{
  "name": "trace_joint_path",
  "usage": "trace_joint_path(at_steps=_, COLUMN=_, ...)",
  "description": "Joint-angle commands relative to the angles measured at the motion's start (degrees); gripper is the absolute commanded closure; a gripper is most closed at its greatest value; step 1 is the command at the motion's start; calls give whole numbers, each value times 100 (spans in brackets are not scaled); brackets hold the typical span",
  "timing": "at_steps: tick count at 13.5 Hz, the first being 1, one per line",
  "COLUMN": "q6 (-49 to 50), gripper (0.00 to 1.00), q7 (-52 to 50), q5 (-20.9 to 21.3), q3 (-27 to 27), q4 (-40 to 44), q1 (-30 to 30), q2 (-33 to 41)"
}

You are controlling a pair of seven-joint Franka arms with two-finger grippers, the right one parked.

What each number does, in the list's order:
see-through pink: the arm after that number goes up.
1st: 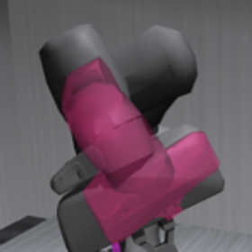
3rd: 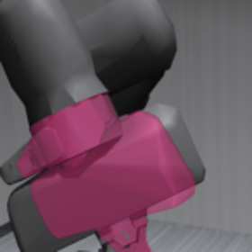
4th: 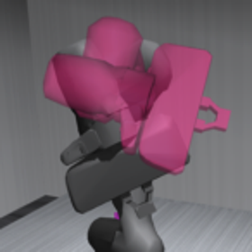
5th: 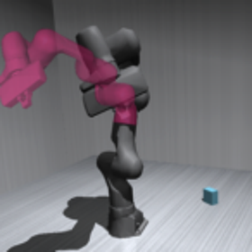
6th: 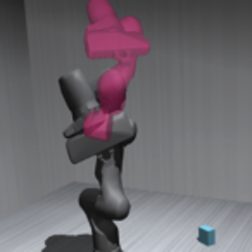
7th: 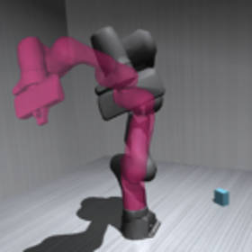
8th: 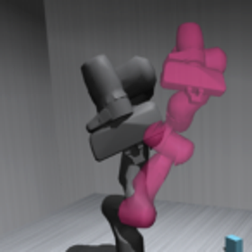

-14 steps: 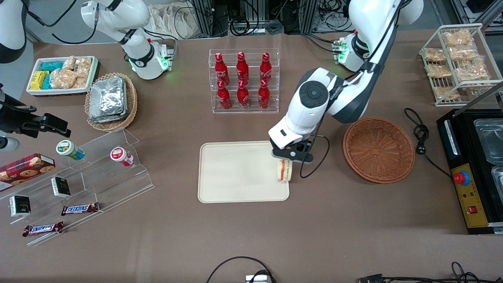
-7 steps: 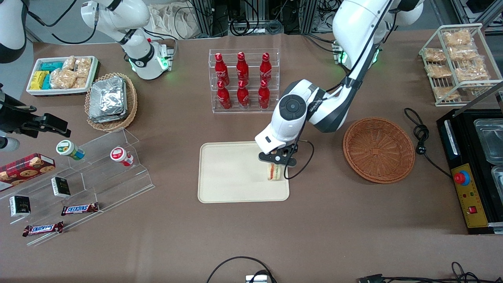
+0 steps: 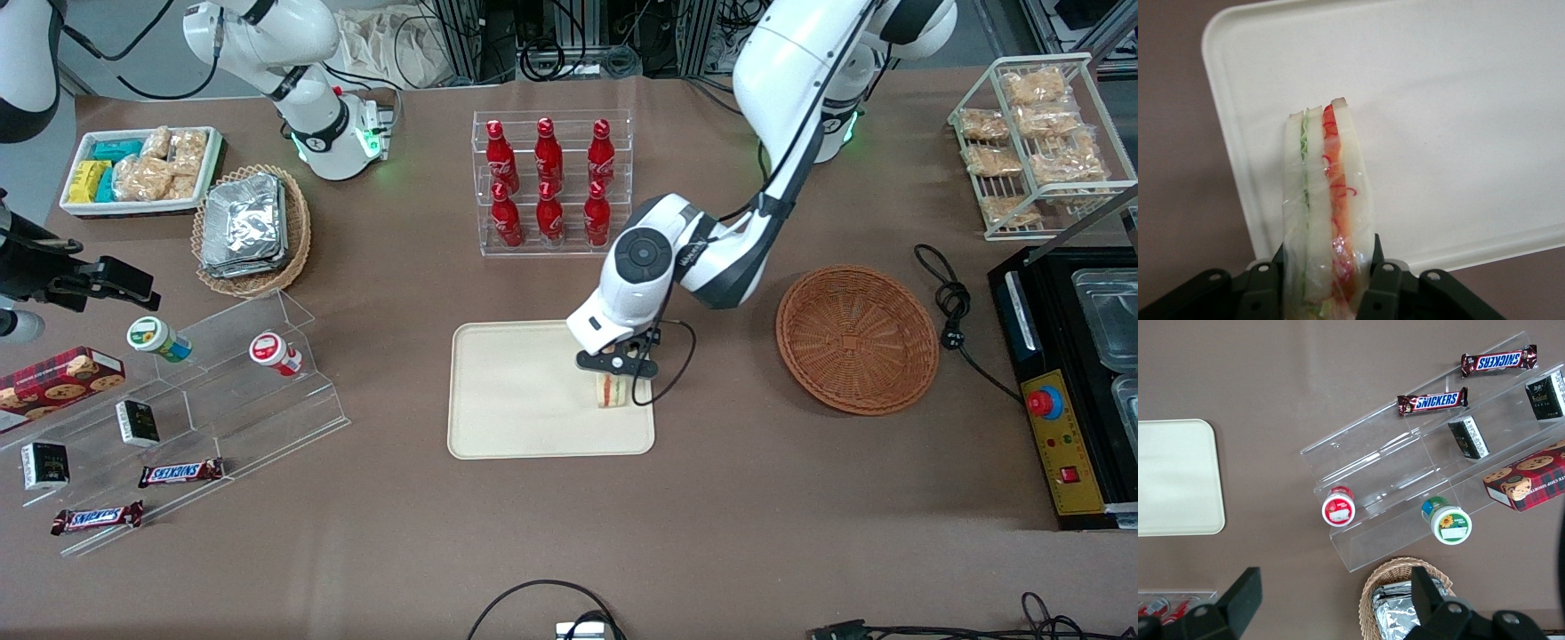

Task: Place sandwich from basket to tray
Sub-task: 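Lower the sandwich onto the tray and open the left gripper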

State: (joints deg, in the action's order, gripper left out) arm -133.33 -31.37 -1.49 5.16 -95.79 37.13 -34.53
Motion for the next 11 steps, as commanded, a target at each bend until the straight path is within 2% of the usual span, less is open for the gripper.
trace_joint_path(at_steps=1, q6=-106, gripper=55, q7=-177, q5=183, q3=-103, q4=157, q1=119, q2=-151)
trace_joint_path(at_steps=4, q6=-106, gripper=54, q7=-291, q5=341, q3=-94, q4=139, q1=119, q2=-203)
trace_joint_path(at_steps=7, q6=-106, gripper=48, q7=-502, q5=544, q3=-94, q4=130, q1=198, q2=-247)
trace_joint_path(at_steps=11, q6=-106, gripper=42, q7=-511, q5=553, q3=-94, q4=122, q1=198, q2=-291)
